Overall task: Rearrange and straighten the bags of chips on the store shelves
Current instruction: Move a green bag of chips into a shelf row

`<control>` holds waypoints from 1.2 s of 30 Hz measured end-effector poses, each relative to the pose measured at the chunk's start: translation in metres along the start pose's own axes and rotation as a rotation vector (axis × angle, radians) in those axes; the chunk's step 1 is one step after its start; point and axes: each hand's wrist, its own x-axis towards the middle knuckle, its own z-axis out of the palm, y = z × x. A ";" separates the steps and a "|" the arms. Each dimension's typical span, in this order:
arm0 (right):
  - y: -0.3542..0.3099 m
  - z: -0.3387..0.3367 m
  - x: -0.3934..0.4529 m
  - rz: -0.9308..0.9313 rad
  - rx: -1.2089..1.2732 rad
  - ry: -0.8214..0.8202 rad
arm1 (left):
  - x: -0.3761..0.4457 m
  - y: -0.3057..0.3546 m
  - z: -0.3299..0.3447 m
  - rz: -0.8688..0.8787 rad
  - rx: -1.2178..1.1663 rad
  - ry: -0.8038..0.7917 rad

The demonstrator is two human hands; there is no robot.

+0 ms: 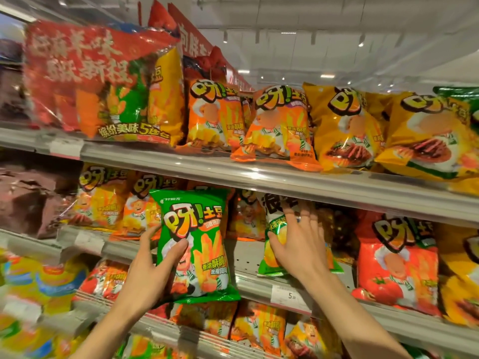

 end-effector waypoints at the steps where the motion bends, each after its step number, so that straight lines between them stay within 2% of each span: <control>1: -0.004 -0.002 0.001 -0.022 -0.003 0.007 | 0.001 -0.001 -0.002 0.002 0.002 0.006; 7: 0.004 -0.028 0.002 -0.002 0.083 0.018 | 0.007 -0.002 0.010 0.021 0.002 -0.026; 10: 0.020 -0.040 -0.016 -0.090 0.010 0.018 | 0.008 0.004 0.030 0.057 -0.010 -0.074; 17: 0.071 -0.064 -0.065 -0.130 -0.142 0.079 | 0.017 0.031 0.100 0.127 -0.088 -0.155; 23: 0.112 -0.078 -0.087 -0.084 -0.097 0.092 | 0.023 0.050 0.162 0.090 -0.030 -0.211; 31: 0.131 -0.085 -0.094 -0.036 -0.025 0.134 | 0.023 0.055 0.201 0.059 0.151 -0.477; 33: 0.129 -0.084 -0.093 -0.048 0.013 0.141 | 0.018 0.056 0.197 0.105 0.170 -0.373; 36: 0.121 -0.083 -0.090 -0.064 0.114 0.145 | 0.003 0.059 0.182 0.273 0.094 -0.109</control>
